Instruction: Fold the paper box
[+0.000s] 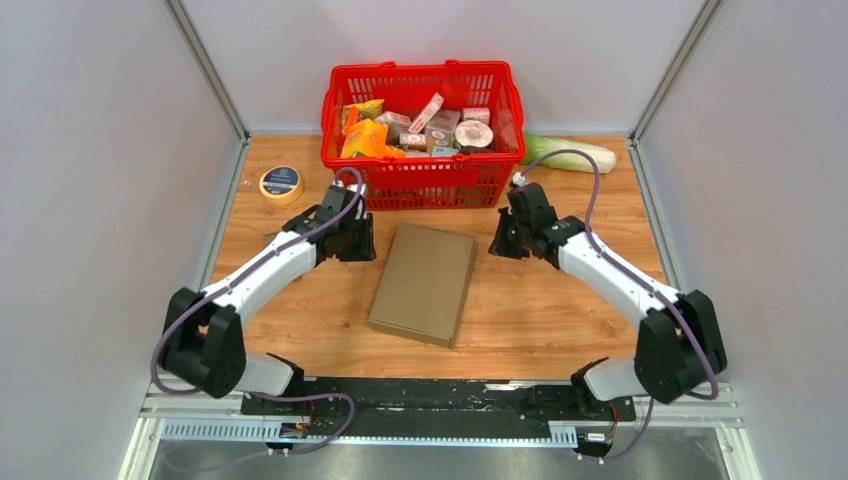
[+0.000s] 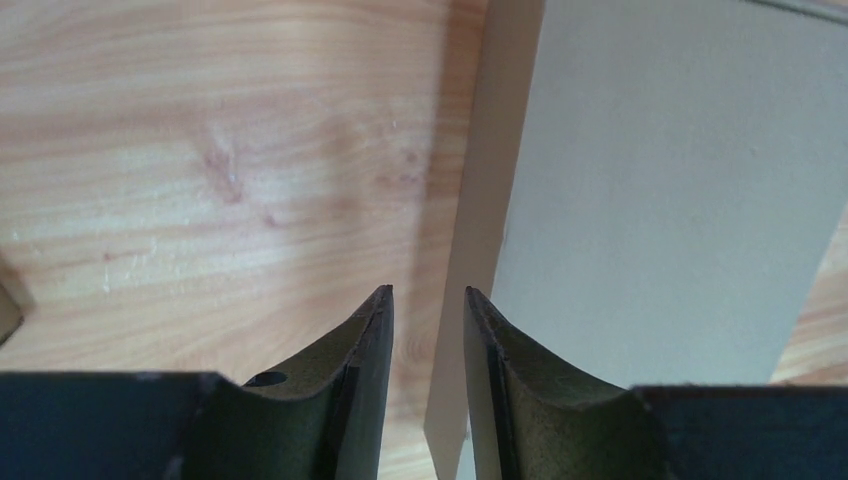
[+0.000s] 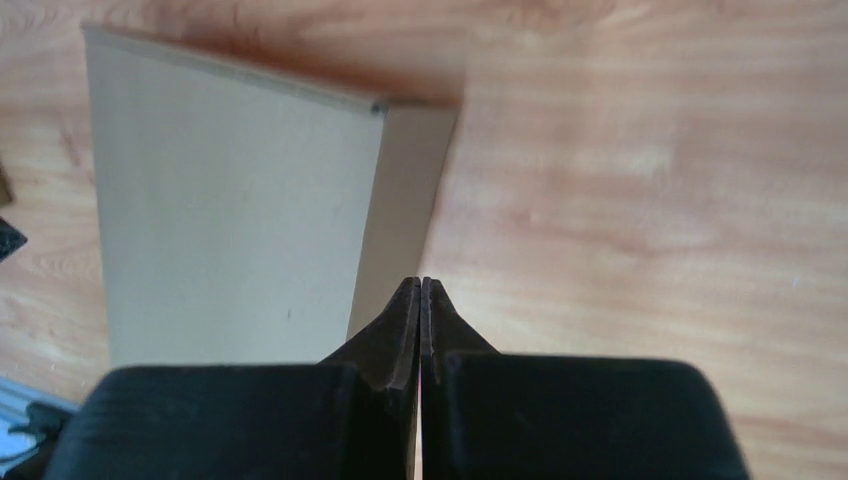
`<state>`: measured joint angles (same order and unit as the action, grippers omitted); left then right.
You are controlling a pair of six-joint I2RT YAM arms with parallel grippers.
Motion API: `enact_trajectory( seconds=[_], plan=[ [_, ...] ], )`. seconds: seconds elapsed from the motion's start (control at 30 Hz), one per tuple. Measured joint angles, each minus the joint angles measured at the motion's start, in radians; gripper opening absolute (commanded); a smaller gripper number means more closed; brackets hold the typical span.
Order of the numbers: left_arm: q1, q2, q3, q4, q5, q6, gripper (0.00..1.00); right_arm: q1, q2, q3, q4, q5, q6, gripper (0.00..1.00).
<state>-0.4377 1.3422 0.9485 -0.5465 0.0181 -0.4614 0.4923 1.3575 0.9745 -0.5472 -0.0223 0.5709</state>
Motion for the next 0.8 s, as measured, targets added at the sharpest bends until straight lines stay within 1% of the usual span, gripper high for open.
enact_trajectory(
  seconds=[0.17, 0.23, 0.33, 0.4, 0.57, 0.63, 0.73, 0.8],
  plan=[
    [0.000, 0.163, 0.105, 0.040, -0.035, 0.023, 0.35, -0.058, 0.185, 0.096, 0.077, -0.011, -0.055, 0.00],
    [0.000, 0.221, 0.141, 0.061, -0.043, 0.029, 0.31, -0.061, 0.268, 0.132, 0.100, -0.011, -0.067, 0.00],
    [0.000, 0.307, 0.194, 0.080, -0.045, 0.035, 0.30, -0.056, 0.362, 0.166, 0.129, -0.013, -0.069, 0.00],
    [-0.004, 0.368, 0.229, 0.086, -0.045, 0.037, 0.30, -0.050, 0.397, 0.179, 0.143, -0.011, -0.066, 0.00],
    [-0.035, 0.435, 0.265, 0.083, -0.038, 0.046, 0.26, -0.021, 0.442, 0.197, 0.224, -0.019, -0.038, 0.00],
    [-0.044, 0.454, 0.280, 0.068, -0.036, 0.054, 0.25, -0.025, 0.442, 0.172, 0.285, -0.045, -0.014, 0.00],
    [-0.056, 0.463, 0.290, 0.047, -0.052, 0.059, 0.25, -0.047, 0.443, 0.115, 0.424, -0.092, 0.039, 0.00],
    [-0.067, 0.459, 0.290, 0.034, -0.071, 0.059, 0.26, -0.055, 0.441, 0.092, 0.463, -0.098, 0.071, 0.00]
  ],
)
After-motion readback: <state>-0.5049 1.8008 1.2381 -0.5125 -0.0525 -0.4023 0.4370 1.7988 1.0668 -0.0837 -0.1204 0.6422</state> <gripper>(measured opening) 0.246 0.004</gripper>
